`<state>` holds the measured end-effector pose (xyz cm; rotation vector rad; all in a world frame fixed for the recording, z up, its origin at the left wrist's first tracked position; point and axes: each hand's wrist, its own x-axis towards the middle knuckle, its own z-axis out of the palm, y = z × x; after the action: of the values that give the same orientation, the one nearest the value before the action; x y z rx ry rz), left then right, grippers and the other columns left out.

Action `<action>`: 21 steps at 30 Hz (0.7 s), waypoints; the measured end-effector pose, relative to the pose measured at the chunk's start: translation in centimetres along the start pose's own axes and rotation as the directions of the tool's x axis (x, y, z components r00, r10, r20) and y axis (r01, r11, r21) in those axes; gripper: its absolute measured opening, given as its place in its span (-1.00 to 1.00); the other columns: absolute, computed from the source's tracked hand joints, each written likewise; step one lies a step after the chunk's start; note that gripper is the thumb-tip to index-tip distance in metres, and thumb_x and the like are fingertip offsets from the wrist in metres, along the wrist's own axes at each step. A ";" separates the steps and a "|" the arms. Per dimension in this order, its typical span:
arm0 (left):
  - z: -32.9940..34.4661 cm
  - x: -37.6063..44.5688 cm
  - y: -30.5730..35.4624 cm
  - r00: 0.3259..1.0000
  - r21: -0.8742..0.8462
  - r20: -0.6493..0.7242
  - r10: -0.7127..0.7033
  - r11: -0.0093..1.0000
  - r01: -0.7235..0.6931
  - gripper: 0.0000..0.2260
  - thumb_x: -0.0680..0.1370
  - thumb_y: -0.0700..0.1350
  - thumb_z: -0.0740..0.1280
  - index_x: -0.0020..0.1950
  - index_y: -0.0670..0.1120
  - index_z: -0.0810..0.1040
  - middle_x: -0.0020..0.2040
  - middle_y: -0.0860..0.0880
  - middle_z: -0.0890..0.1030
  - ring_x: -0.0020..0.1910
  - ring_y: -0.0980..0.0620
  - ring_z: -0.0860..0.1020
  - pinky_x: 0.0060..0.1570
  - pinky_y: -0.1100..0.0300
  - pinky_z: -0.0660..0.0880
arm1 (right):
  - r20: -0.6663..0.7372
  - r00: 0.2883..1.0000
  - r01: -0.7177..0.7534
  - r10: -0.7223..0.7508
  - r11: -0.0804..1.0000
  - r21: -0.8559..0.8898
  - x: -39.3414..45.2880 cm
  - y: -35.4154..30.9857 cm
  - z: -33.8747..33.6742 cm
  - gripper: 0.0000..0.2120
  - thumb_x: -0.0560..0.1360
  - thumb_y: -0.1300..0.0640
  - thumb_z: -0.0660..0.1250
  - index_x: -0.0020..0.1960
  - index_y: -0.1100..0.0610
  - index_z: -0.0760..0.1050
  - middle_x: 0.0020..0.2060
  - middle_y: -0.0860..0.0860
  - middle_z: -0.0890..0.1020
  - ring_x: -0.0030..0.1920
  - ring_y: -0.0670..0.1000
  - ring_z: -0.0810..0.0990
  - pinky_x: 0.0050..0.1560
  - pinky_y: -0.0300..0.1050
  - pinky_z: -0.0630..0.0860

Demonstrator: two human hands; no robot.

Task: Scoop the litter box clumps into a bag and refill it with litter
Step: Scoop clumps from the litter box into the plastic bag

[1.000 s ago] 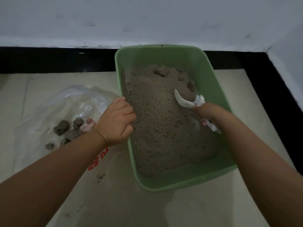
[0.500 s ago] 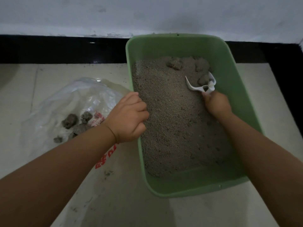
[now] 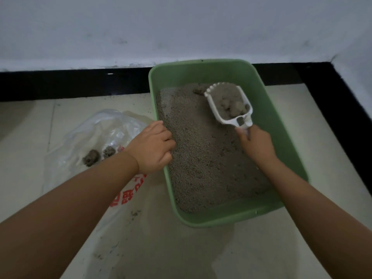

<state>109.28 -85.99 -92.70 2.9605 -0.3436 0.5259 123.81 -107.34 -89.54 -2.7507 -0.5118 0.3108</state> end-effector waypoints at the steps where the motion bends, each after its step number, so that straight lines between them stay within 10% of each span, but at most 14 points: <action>1: -0.2 -0.1 0.0 1.000 0.016 0.005 0.014 1.000 -0.014 -0.70 0.40 -0.09 0.09 -0.36 -0.17 0.56 -0.40 -0.09 0.52 -0.34 -0.09 0.54 0.16 0.04 0.21 | 0.021 0.999 0.028 -0.028 1.000 -0.010 -0.8 -0.3 -0.1 -0.61 0.59 0.01 0.12 0.10 0.35 0.45 -0.01 0.32 0.59 0.02 0.27 0.56 -0.05 0.01 0.46; 8: -0.1 -3.8 3.6 1.000 -0.075 -0.027 0.010 0.997 -0.012 -0.64 0.63 0.03 -0.12 -0.03 -0.17 0.35 -0.10 -0.20 0.55 -0.03 -0.07 0.36 0.24 0.03 0.21 | 0.095 0.991 0.091 -0.091 0.996 0.002 -5.2 -1.3 -0.1 -0.66 0.59 0.01 0.13 0.03 0.29 0.47 -0.08 0.25 0.60 -0.02 0.20 0.58 -0.19 -0.19 0.28; 15: -0.6 -4.4 4.3 0.997 -0.117 -0.051 0.066 0.990 -0.072 -0.51 0.63 0.03 -0.14 -0.20 -0.19 0.45 -0.26 -0.19 0.54 -0.15 -0.09 0.33 0.17 0.01 0.25 | 0.143 0.988 0.067 -0.067 0.998 0.004 -7.0 -0.6 0.6 -0.64 0.58 0.01 0.16 0.10 0.31 0.46 -0.03 0.26 0.59 -0.01 0.21 0.56 -0.18 -0.16 0.27; 21: -0.4 -4.4 4.7 0.995 -0.055 -0.044 0.085 0.995 -0.087 -0.81 0.51 -0.04 0.10 -0.19 -0.14 0.35 -0.30 -0.17 0.51 -0.18 -0.08 0.31 0.16 0.01 0.27 | 0.193 0.979 0.053 -0.057 0.998 0.026 -7.0 -1.1 0.2 -0.66 0.58 0.04 0.16 0.11 0.32 0.47 -0.18 0.17 0.53 -0.10 0.17 0.54 -0.26 -0.19 0.25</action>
<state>104.03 -89.58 -93.49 2.8859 -0.4752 0.5764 117.00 -109.02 -88.32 -2.6951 -0.6294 0.5713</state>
